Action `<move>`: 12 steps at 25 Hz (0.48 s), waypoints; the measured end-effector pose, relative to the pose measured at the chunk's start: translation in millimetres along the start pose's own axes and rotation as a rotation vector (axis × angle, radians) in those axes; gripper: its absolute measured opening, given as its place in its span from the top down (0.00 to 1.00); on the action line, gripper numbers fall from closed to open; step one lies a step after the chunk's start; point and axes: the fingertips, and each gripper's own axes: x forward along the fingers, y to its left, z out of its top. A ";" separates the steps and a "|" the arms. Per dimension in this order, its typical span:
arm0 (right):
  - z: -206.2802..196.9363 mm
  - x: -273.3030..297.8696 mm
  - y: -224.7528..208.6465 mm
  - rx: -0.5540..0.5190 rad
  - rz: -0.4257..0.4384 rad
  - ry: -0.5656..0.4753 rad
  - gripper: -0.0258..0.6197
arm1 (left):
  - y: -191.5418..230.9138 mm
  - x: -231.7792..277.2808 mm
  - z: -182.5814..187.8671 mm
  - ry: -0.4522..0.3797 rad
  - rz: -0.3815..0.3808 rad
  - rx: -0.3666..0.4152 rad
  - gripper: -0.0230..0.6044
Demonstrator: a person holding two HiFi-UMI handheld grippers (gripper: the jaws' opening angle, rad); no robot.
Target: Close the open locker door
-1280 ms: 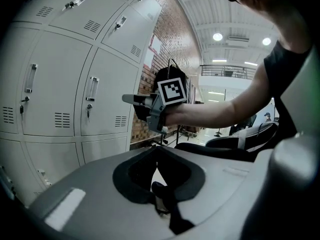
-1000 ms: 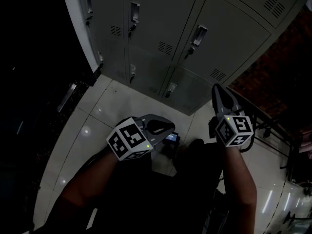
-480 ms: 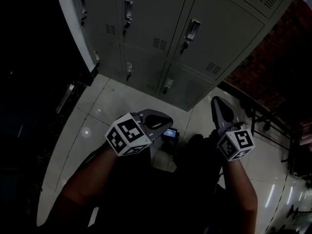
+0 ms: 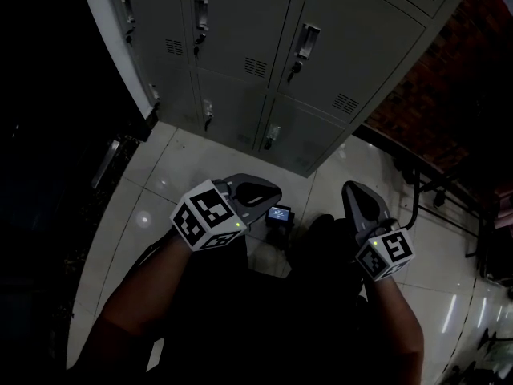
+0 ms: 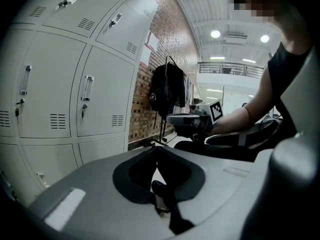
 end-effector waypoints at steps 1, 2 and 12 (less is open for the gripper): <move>-2.4 -0.7 -0.7 -0.004 0.000 0.003 0.96 | -0.5 0.4 -0.2 0.001 0.000 0.001 0.94; -4.2 -1.2 -1.6 -0.006 0.000 0.004 0.96 | -0.8 0.8 -0.3 0.003 -0.001 0.002 0.94; -10.1 -4.0 -7.6 0.016 -0.010 0.001 0.96 | -0.8 1.4 -0.5 0.010 0.002 0.003 0.94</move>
